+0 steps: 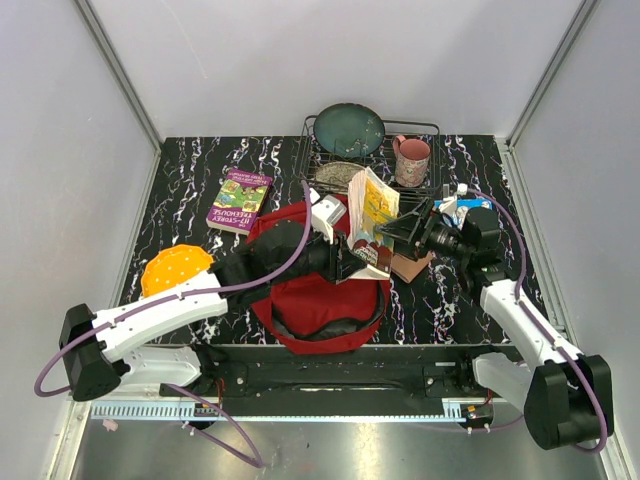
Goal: Pack the student bag
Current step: Pick up the book from the center of the board.
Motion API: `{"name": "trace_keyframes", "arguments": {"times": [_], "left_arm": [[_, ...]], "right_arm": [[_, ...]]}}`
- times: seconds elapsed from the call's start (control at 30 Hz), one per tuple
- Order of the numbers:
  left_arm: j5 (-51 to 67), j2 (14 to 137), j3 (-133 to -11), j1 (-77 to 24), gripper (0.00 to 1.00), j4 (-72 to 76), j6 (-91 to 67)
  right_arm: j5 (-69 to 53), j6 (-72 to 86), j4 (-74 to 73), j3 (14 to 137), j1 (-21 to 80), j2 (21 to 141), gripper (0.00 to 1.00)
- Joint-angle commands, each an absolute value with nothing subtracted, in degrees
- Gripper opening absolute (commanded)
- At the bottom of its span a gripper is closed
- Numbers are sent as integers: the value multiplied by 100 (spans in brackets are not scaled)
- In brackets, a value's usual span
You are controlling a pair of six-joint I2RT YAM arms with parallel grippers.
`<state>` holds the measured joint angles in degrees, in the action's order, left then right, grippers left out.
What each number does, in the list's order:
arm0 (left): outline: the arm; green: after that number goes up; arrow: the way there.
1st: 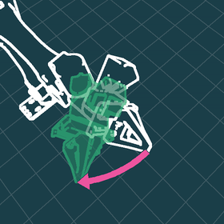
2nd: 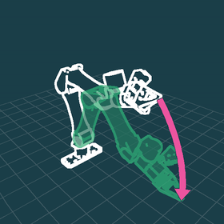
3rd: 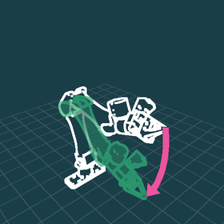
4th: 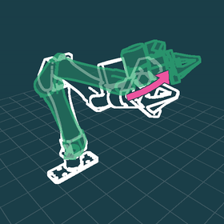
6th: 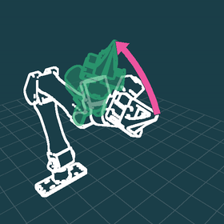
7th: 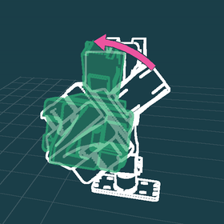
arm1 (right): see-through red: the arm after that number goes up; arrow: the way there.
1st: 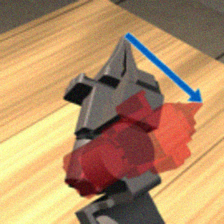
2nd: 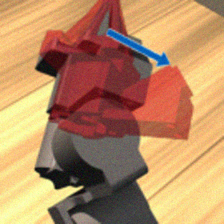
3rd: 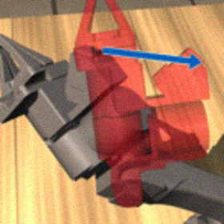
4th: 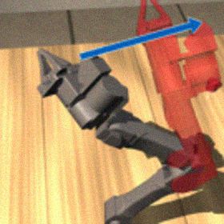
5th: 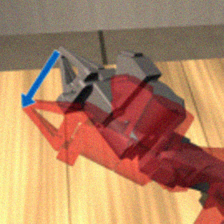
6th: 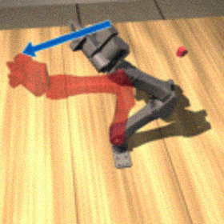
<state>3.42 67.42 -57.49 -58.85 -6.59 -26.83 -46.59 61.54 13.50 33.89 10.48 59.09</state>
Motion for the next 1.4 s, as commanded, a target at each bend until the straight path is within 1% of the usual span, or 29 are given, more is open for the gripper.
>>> {"name": "trace_keyframes", "arguments": {"times": [0.0,0.07,0.13,0.2,0.27,0.4,0.43,0.5,0.53,0.6,0.63,0.67,0.73,0.77,0.8,0.83,0.87,0.9,0.93,0.97,1.0,1.03,1.07,1.1,1.2,1.37], "left_arm": [[703,6433,-5810,-5924,0,712,-2698],[686,6425,-5783,-5915,0,738,-2707],[686,6407,-5757,-5915,0,764,-2716],[686,6390,-5748,-5906,0,791,-2716],[729,6363,-5713,-5880,0,852,-2724],[975,6363,-5617,-5696,0,975,-2865],[1028,6355,-5581,-5661,0,1071,-2900],[1098,6346,-5511,-5608,0,1151,-2979],[1107,6328,-5493,-5590,0,1169,-2988],[1125,6328,-5449,-5564,0,1169,-3006],[1116,6311,-5432,-5555,0,1178,-3023],[1116,6302,-5414,-5546,0,1169,-3041],[1116,6293,-5388,-5537,0,1160,-3050],[1108,6310,-5388,-5537,0,1143,-3067],[1064,6319,-5379,-5537,0,1082,-3067],[1029,6319,-5388,-5537,0,1038,-3076],[976,6319,-5379,-5537,12,985,-3085],[889,6328,-5396,-5537,28,854,-3068],[801,6328,-5405,-5537,47,757,-3067],[713,6319,-5405,-5537,80,651,-3050],[486,6267,-5397,-5537,89,433,-3041],[309,6214,-5396,-5537,97,291,-3041],[108,6162,-5379,-5537,99,151,-3076],[-347,6031,-5362,-5528,99,-112,-3128],[-931,5802,-5230,-5327,99,-439,-3612],[-292,5765,-4931,-4713,99,219,-3972]], "right_arm": [[-4745,6538,2670,3296,1134,5897,82],[-4807,6705,2856,3261,1142,5924,78],[-4913,6794,3093,3234,1143,5968,77],[-4974,6952,3408,3164,1160,6029,74],[-5001,7162,3681,3068,1169,6082,74],[-5150,7514,4436,3032,1230,6222,64],[-5168,7558,4499,3041,1239,6249,60],[-5177,7559,4465,3102,1266,6249,58],[-5177,7550,4465,3120,1274,6223,48],[-5177,7550,4439,3129,1274,6188,42],[-5177,7559,4421,3138,1283,6170,32],[-5194,7550,4421,3146,1283,6153,24],[-5194,7550,4421,3181,1301,6082,19],[-5194,7524,4377,3208,1309,6056,5],[-5203,7480,4229,3243,1318,6038,1],[-5177,7384,4114,3304,1310,5960,0],[-5098,7287,3957,3339,1310,5907,0],[-5054,7156,3555,3392,1318,5845,0],[-4975,6867,3298,3480,1318,5671,0],[-4722,6699,3000,3524,1318,5573,0],[-4607,6532,2423,3577,1310,5477,0],[-4518,6287,2200,3664,1318,5310,0],[-4404,6223,1936,3691,1327,5248,0],[-4377,6170,1855,3718,1327,5204,0],[-4499,6187,1889,3762,1327,5168,0],[-4798,6495,2354,3621,1397,5300,0]]}}
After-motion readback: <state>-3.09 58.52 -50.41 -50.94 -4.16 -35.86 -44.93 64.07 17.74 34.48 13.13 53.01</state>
